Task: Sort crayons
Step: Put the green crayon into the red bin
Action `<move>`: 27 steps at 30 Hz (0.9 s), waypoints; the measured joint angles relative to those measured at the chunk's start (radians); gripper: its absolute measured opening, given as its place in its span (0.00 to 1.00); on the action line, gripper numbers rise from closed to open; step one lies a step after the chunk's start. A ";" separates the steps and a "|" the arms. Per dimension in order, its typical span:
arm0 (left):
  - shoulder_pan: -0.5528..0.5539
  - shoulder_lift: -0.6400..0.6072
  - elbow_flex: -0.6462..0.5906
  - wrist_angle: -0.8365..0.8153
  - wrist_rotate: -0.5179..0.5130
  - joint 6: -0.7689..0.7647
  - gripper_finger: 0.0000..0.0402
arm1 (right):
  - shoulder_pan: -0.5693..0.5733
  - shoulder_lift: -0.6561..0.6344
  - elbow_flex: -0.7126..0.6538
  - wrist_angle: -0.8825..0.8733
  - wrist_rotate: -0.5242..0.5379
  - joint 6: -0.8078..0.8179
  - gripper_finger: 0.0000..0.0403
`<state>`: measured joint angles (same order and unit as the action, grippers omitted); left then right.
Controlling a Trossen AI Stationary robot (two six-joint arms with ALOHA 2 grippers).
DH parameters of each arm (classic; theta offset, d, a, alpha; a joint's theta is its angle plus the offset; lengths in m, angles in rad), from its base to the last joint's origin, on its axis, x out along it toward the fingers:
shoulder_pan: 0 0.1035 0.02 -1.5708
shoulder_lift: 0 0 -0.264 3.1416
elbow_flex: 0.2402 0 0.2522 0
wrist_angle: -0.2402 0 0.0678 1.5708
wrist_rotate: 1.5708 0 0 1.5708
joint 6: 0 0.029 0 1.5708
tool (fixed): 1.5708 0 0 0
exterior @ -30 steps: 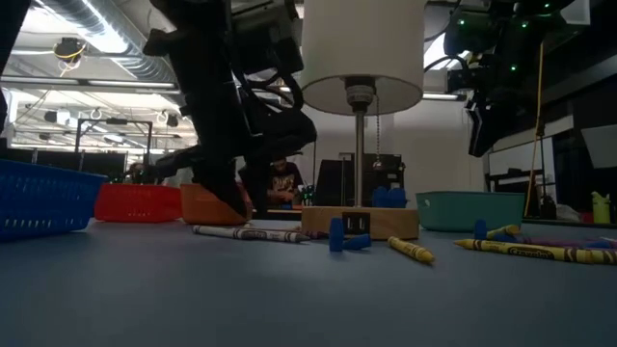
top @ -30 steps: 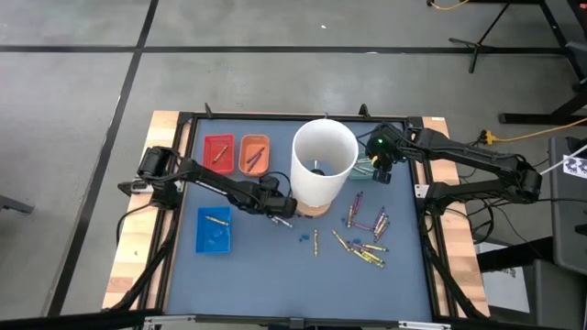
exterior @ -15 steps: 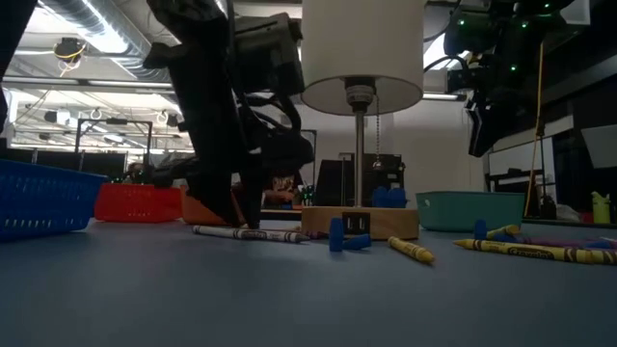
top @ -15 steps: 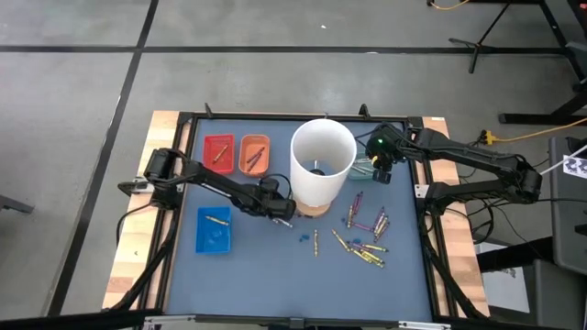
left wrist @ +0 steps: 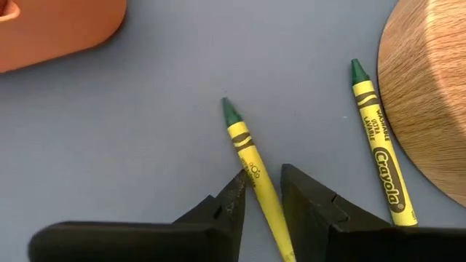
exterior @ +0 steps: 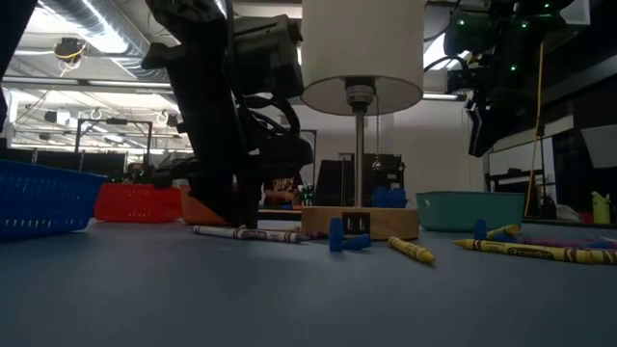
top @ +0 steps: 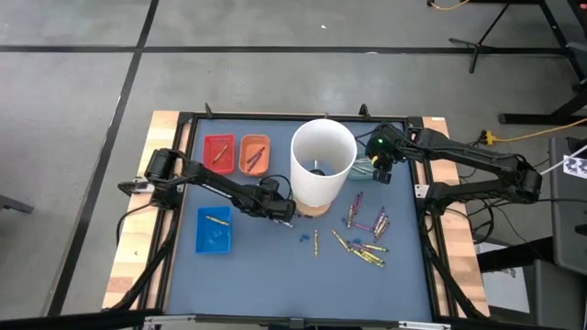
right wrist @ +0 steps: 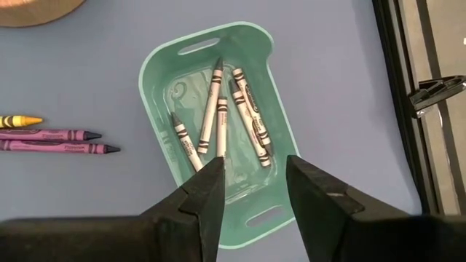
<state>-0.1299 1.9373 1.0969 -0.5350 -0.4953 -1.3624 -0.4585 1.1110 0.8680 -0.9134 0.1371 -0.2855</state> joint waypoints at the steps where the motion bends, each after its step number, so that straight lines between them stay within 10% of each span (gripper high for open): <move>1: 0.000 0.000 0.000 0.000 0.000 0.000 0.15 | 0.000 0.000 0.000 0.000 0.000 0.000 0.37; 27: 0.019 -0.131 -0.006 -0.084 0.007 0.112 0.02 | 0.000 0.000 0.000 -0.002 0.000 0.000 0.37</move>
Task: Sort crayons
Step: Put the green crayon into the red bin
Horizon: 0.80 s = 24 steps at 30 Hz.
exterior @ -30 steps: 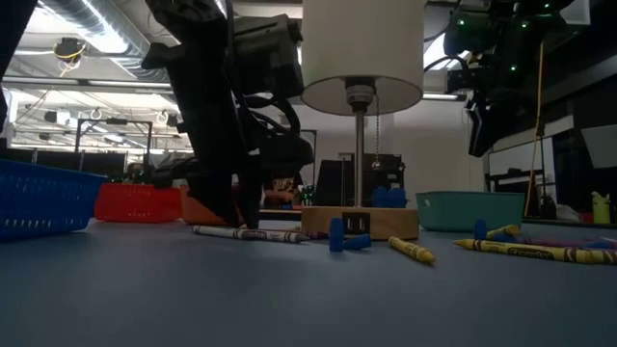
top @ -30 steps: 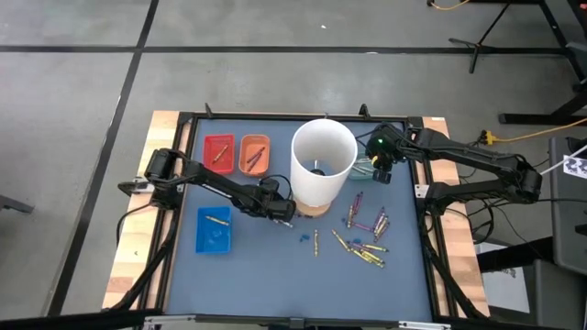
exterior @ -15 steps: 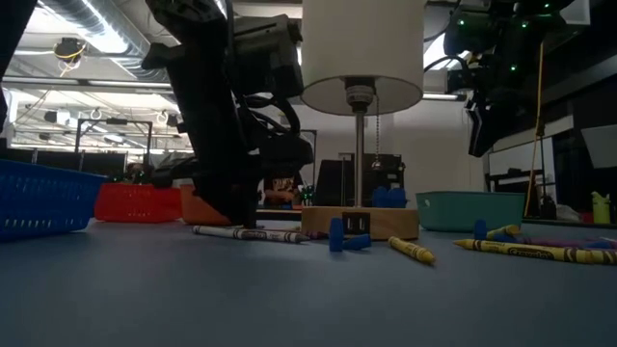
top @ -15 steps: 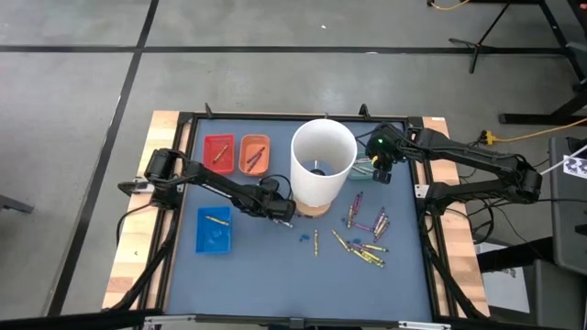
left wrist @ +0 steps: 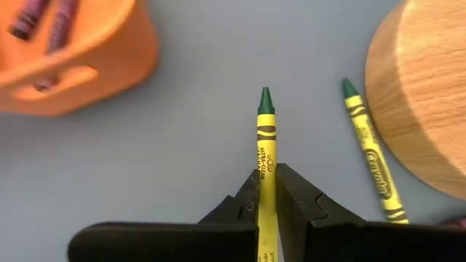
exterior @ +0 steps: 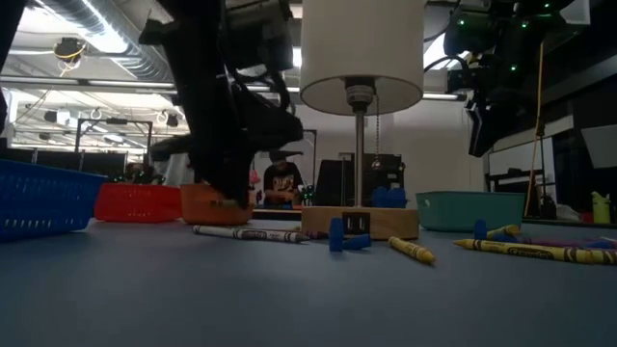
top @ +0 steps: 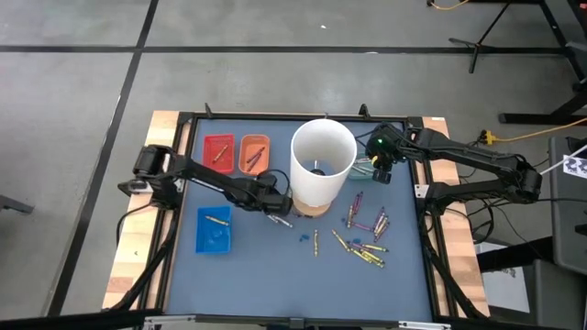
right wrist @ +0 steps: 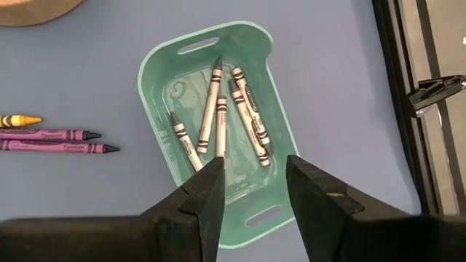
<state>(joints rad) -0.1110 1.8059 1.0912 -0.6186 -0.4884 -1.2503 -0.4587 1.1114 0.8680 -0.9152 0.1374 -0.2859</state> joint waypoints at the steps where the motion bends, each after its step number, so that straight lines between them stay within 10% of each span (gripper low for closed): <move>1: 0.004 -0.014 0.000 -0.013 0.000 0.009 0.02 | 0.000 0.000 0.000 -0.001 0.000 0.000 0.37; 24: 0.215 -0.300 0.003 -0.605 -0.180 0.031 0.02 | 0.000 -0.001 0.000 -0.056 0.002 -0.010 0.37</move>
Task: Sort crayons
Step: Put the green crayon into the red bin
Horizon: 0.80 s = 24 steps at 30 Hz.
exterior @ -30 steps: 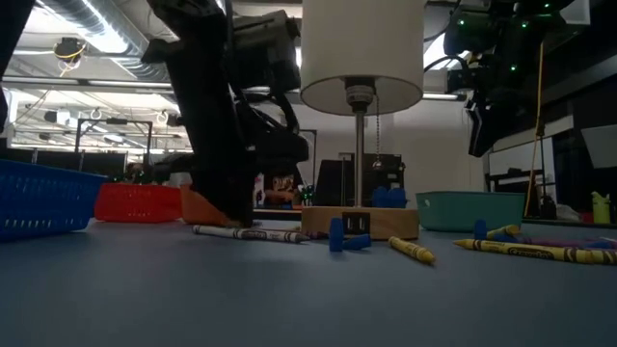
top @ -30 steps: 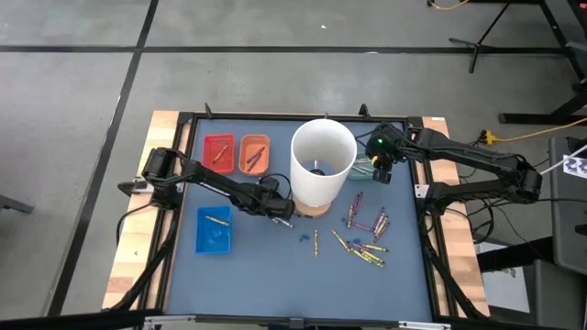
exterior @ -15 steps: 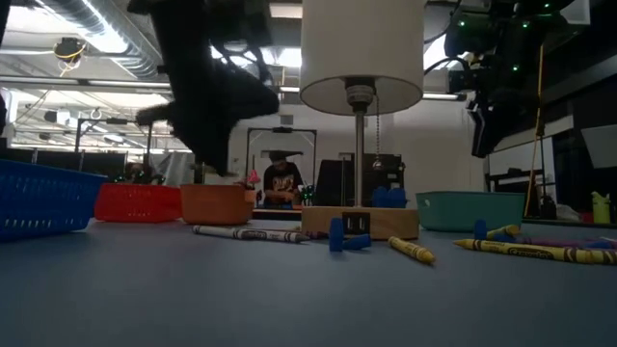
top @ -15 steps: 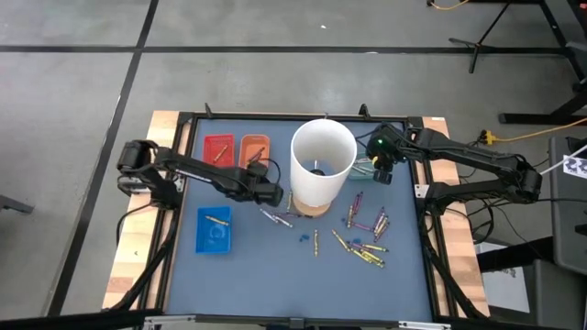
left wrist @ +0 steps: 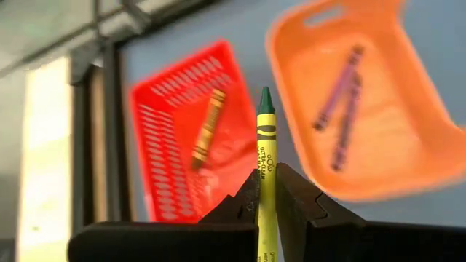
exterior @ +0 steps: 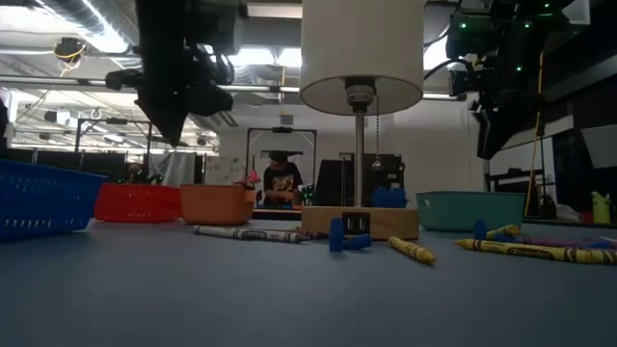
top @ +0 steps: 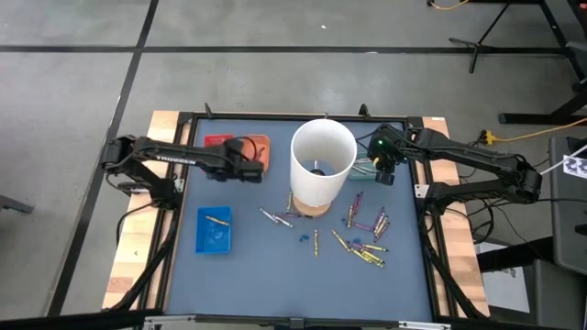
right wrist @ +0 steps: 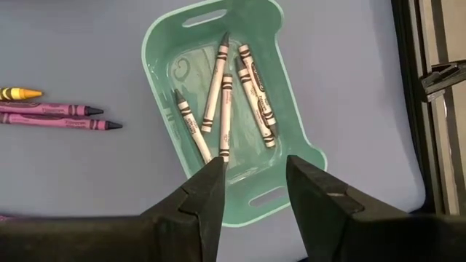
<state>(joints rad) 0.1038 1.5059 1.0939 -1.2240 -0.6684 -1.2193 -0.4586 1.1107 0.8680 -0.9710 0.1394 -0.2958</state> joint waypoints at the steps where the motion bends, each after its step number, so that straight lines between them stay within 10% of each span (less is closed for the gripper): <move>1: 0.019 0.001 0.000 -0.007 -0.010 0.001 0.02 | 0.000 0.000 0.000 0.000 0.000 0.000 0.37; 24: 0.230 0.006 0.000 -0.014 -0.022 0.239 0.03 | 0.000 0.000 0.000 -0.027 -0.011 0.010 0.37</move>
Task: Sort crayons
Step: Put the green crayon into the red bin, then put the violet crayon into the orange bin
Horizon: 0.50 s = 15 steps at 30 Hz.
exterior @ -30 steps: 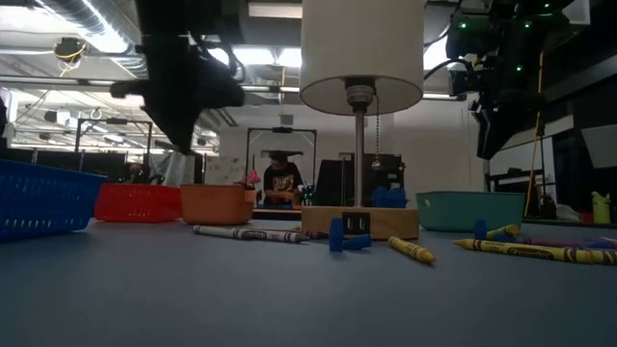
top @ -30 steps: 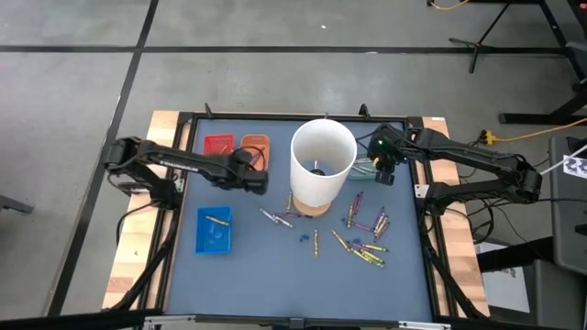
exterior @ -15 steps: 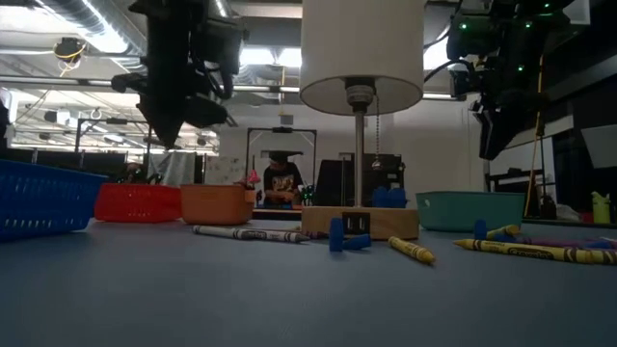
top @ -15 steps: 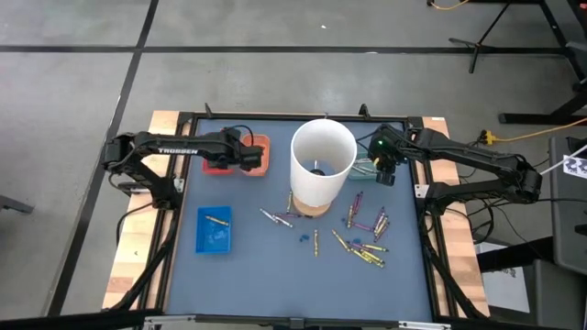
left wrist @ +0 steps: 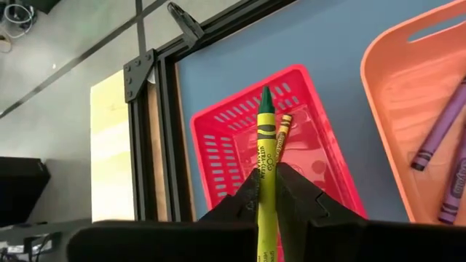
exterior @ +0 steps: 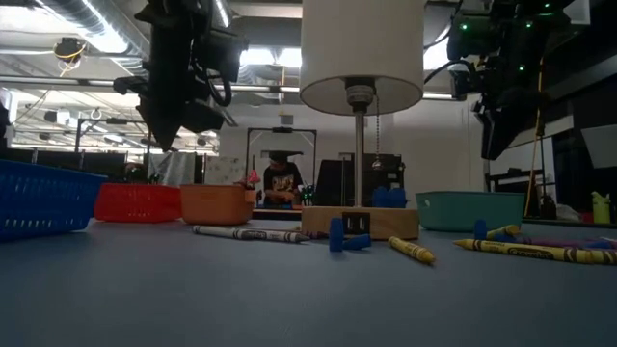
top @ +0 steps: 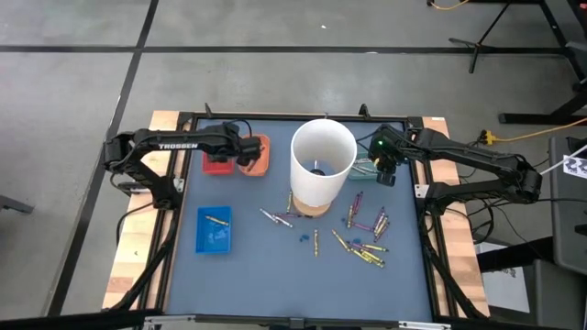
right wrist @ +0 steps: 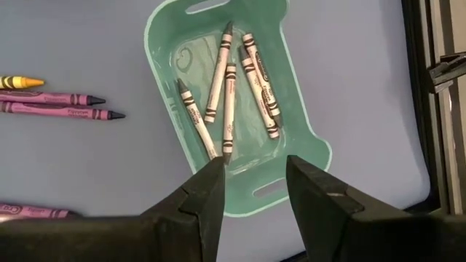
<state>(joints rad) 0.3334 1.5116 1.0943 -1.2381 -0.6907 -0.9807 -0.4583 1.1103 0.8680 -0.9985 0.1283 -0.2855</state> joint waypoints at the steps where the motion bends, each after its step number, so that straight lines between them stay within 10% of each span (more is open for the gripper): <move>1: 0.003 0.000 0.000 0.000 0.000 0.007 0.04 | 0.000 0.000 0.000 0.000 -0.017 0.016 0.37; 15: 0.074 0.000 0.000 0.000 0.000 0.076 0.23 | 0.000 0.000 0.000 -0.084 -0.140 0.249 0.37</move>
<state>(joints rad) 0.4078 1.5116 1.0946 -1.2377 -0.6910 -0.9043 -0.4580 1.1099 0.8684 -1.0821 -0.0119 -0.0368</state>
